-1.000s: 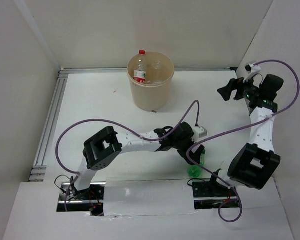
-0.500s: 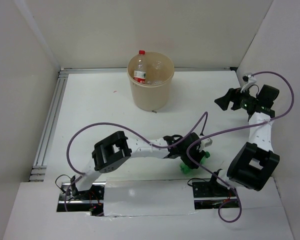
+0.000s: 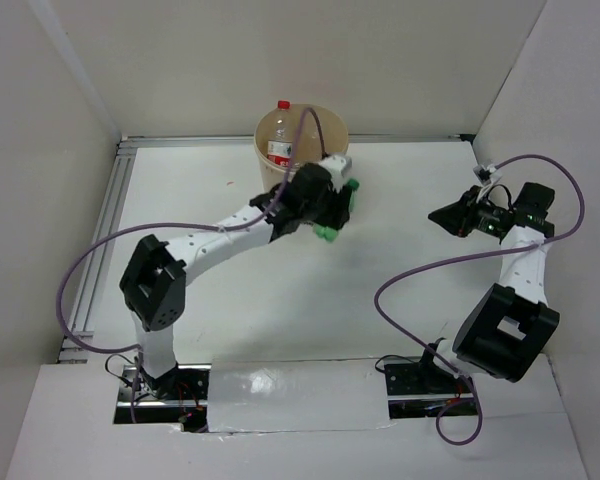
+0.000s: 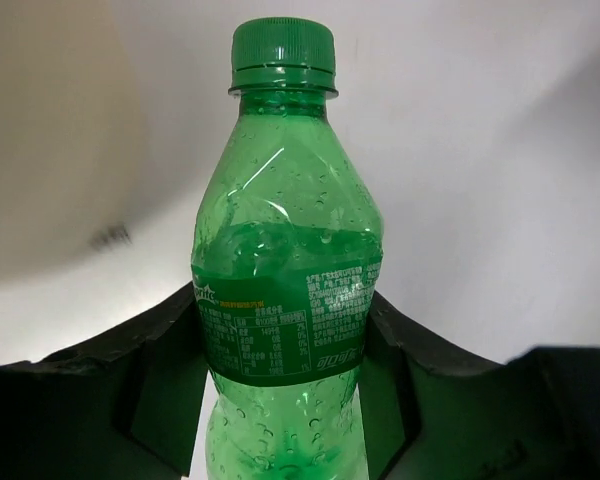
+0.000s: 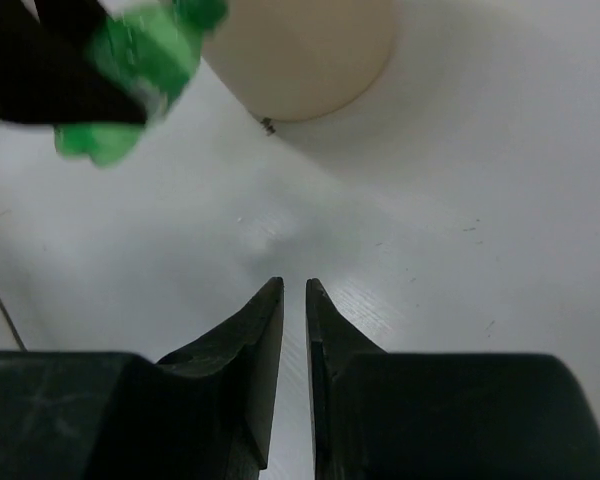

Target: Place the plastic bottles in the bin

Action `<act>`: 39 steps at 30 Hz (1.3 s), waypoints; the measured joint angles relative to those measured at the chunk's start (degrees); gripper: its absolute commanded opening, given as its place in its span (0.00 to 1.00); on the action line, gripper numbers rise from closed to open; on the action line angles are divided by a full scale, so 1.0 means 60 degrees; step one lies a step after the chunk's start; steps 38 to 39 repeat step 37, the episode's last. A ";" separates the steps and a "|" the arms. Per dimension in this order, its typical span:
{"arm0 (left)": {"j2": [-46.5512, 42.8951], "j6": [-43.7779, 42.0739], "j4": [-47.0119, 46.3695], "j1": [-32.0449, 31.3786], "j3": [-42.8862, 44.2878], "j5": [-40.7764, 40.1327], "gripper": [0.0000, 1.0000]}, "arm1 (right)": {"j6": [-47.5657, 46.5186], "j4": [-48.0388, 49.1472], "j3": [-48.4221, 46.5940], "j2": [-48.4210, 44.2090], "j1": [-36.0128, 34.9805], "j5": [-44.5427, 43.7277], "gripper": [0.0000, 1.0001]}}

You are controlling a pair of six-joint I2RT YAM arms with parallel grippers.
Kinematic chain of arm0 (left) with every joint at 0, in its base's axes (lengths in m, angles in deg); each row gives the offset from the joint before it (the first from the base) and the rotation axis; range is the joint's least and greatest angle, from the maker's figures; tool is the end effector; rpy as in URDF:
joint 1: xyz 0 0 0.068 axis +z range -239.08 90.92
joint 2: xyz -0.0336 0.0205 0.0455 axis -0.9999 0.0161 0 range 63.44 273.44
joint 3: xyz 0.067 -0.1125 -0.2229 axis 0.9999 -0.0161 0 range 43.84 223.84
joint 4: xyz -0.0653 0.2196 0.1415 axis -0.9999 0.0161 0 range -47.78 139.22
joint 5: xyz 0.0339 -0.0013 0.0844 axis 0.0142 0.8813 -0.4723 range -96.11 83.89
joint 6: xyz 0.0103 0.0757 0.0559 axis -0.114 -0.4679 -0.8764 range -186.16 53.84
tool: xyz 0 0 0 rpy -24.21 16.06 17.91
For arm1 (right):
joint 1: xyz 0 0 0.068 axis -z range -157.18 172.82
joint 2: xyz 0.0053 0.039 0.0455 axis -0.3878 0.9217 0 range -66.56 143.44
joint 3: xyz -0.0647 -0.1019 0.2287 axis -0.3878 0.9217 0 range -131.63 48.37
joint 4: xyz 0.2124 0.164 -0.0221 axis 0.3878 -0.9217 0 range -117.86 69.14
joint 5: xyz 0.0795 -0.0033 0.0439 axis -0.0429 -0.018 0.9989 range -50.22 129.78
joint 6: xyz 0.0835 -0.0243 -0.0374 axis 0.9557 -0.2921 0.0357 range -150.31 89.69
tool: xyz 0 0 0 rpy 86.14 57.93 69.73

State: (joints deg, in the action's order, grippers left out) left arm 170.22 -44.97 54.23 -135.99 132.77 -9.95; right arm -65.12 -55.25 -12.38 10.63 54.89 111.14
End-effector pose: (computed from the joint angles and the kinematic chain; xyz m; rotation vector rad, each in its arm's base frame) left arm 0.3387 -0.3537 0.2522 0.4392 2.1122 -0.6395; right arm 0.2877 -0.0846 0.2638 -0.5103 1.8153 0.7364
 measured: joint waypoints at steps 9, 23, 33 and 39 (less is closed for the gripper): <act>-0.0474 0.0244 -0.1446 0.1362 0.2138 0.0357 0.10 | -0.1698 -0.1326 0.0084 -0.0044 0.0000 0.0178 0.35; 0.1228 0.0499 -0.1443 0.2495 0.3060 -0.1118 1.00 | -0.2517 -0.1636 0.0656 -0.0277 -0.0149 -0.1042 1.00; -0.3665 -0.0197 -0.2299 0.2087 -0.1202 -0.0302 1.00 | -0.0135 -0.1064 0.0692 -0.0557 -0.0729 -0.2736 1.00; -0.6033 0.0007 -0.2677 0.2484 -0.3359 -0.0382 1.00 | 0.0772 -0.0838 0.0696 -0.0656 -0.0736 -0.3228 1.00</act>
